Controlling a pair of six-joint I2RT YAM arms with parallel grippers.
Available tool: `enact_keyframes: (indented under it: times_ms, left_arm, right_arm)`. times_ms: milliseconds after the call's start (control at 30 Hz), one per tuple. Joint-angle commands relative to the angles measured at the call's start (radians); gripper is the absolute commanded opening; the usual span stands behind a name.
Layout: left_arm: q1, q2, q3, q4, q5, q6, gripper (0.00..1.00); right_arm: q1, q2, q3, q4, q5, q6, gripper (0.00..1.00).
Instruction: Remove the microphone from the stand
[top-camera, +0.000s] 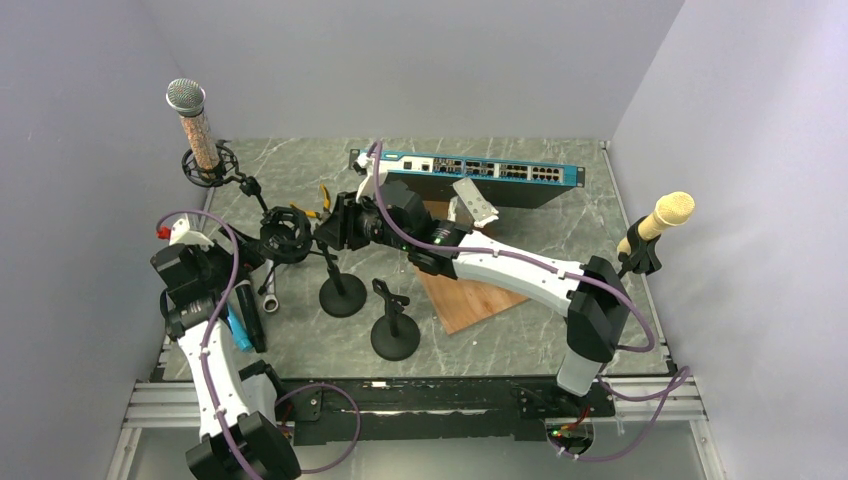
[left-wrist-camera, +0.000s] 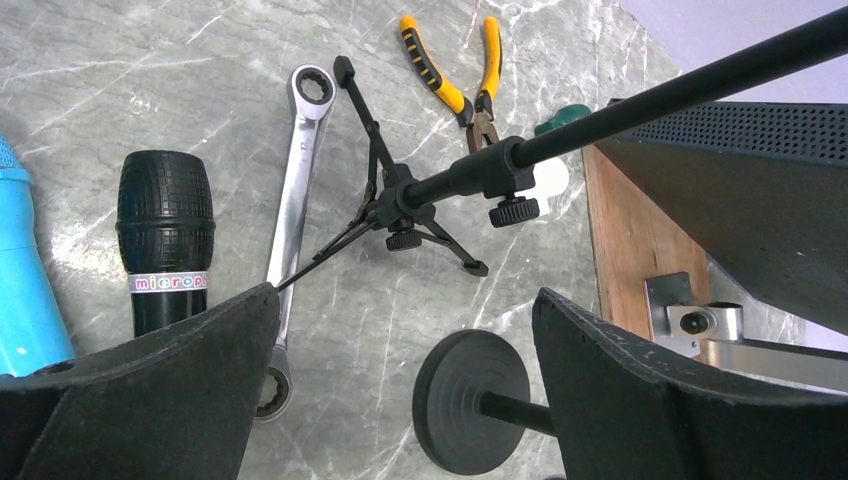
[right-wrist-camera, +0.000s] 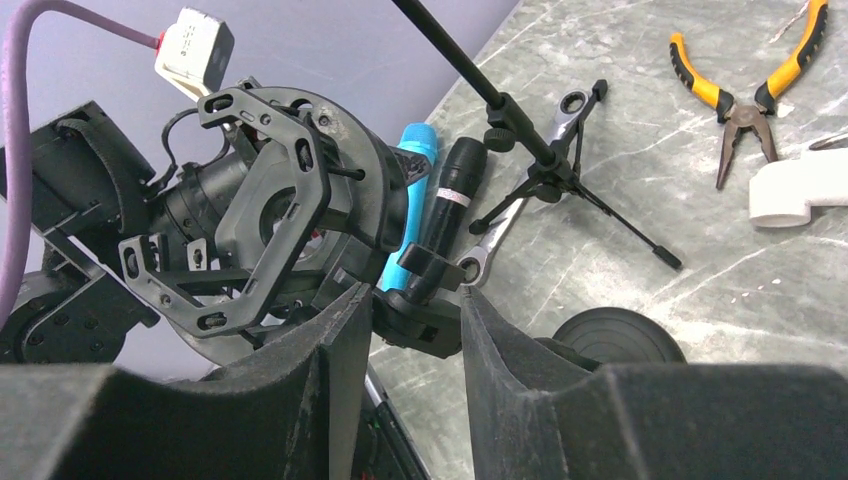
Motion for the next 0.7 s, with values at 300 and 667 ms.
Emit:
enact_keyframes:
  times_ms: [300, 667]
  left_arm:
    - [-0.002, -0.043, 0.009, 0.018, -0.062, 0.005, 0.99]
    - [-0.012, -0.064, 0.066, -0.059, -0.181, 0.037, 0.99]
  right_arm:
    - [0.047, -0.001, -0.125, -0.095, 0.110, -0.095, 0.39]
    - [0.047, 0.014, -0.201, -0.060, 0.140, -0.117, 0.39]
